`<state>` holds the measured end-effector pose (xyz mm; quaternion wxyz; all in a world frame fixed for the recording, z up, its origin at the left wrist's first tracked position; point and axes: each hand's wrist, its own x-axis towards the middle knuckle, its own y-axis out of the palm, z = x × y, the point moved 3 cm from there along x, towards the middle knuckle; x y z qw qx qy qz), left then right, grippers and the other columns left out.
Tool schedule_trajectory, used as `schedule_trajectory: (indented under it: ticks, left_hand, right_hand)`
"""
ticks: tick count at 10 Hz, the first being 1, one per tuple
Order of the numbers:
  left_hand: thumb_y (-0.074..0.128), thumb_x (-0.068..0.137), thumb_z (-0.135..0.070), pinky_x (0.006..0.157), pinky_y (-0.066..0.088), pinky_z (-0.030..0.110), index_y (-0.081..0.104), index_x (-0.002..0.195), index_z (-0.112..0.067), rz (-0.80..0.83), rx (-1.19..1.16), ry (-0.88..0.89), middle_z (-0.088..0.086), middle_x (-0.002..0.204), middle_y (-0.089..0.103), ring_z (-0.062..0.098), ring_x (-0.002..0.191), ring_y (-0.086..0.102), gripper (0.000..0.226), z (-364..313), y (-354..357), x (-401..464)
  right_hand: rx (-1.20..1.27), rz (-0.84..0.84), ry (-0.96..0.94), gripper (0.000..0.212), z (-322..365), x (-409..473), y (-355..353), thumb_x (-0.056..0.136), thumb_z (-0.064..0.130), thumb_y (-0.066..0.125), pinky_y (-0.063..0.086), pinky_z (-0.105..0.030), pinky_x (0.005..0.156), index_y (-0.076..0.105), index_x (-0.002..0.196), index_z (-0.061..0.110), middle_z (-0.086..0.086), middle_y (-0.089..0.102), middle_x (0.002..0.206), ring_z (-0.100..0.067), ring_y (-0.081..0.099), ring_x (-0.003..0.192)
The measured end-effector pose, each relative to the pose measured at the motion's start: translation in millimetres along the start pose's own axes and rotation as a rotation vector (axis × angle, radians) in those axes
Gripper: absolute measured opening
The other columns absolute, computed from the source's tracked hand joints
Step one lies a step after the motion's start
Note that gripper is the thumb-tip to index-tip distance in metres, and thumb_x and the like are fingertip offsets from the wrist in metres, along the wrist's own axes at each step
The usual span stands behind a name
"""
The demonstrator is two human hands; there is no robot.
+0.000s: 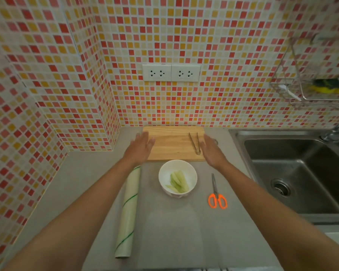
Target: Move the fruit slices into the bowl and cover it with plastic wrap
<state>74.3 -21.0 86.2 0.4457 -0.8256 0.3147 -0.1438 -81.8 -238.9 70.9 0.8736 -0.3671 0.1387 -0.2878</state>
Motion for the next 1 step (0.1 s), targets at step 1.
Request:
schedule_trajectory:
  ticks: [1]
  left_hand:
    - [0.017, 0.1, -0.052, 0.118, 0.014, 0.051, 0.016, 0.152, -0.01, -0.017, 0.237, 0.088, 0.011, 0.161, 0.016, 0.03, 0.15, 0.007, 0.068, -32.5, -50.5, 18.0]
  right_hand:
    - [-0.293, 0.0, -0.038, 0.066, 34.2, 26.7, -32.1, 0.1, 0.049, 0.023, 0.012, -0.046, 0.12, 0.011, 0.152, 0.012, -0.011, 0.008, 0.161, -0.028, 0.003, 0.149]
